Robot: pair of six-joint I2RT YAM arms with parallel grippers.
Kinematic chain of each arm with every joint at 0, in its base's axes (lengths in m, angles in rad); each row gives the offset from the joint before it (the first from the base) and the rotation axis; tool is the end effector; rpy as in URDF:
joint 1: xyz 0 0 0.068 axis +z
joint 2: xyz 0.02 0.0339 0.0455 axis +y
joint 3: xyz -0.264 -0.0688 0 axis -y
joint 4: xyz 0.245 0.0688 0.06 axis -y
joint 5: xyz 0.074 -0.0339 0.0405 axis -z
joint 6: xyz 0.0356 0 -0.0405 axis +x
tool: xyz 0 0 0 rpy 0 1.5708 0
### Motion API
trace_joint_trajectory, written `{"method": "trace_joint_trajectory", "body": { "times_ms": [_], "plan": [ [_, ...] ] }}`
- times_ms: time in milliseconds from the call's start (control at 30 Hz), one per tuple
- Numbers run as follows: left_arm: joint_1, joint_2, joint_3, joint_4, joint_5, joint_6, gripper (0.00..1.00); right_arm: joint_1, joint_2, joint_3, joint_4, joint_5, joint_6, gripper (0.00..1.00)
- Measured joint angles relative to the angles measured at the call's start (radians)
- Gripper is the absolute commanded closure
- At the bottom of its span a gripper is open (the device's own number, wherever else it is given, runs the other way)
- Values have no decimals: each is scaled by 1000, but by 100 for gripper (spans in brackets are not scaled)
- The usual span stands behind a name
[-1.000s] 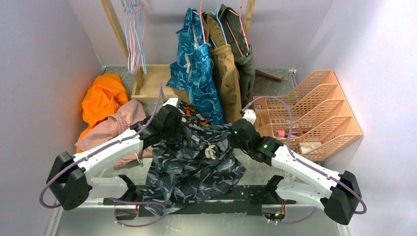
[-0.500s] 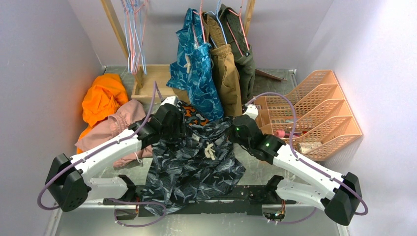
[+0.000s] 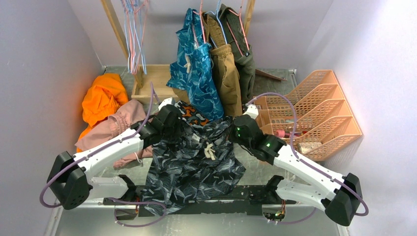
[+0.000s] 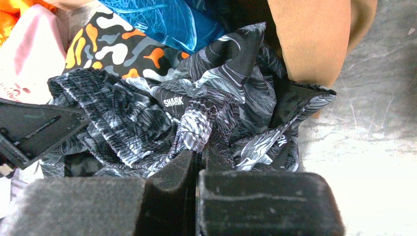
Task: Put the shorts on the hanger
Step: Adjust the shorts at the center of the board.
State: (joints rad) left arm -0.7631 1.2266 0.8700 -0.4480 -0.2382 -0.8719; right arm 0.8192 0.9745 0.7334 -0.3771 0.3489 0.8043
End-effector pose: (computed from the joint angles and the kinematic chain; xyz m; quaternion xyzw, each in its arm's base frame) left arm 0.1914 -0.1714 0.2545 -0.0944 0.9172 -0.1953 0.3343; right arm 0.1533 0.1462 0.2694 0.0731 0.8758 0.2214 0.4227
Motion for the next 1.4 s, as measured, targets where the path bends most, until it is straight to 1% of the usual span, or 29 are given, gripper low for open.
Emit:
{"method": "trace_joint_trajectory", "body": {
  "times_ms": [200,333,400,567,700,800,967,1200,1267,1400],
  "plan": [
    [-1,6,4,-56,-45,20,93,0,-29,0,-2,-3,-32,100],
    [0,-21,35,-137,-101,78,93,0,-51,0,-17,-11,-85,75],
    [3,-29,68,-174,-123,111,93,0,-52,0,-32,-17,-111,65],
    [14,-25,136,-226,-155,183,93,0,-51,0,-72,-42,-185,50],
    [26,-10,154,-241,-160,222,93,0,-29,6,-93,-78,-243,39],
    [32,5,166,-252,-159,243,93,0,3,24,-109,-116,-291,34],
    [36,18,183,-260,-159,265,93,0,35,55,-123,-147,-362,34],
    [40,18,187,-261,-159,277,93,18,124,119,-142,-108,-412,41],
    [40,18,187,-261,-159,278,93,32,141,121,-141,-99,-421,44],
    [40,18,188,-261,-157,282,93,46,186,132,-136,-91,-429,64]
  ]
}}
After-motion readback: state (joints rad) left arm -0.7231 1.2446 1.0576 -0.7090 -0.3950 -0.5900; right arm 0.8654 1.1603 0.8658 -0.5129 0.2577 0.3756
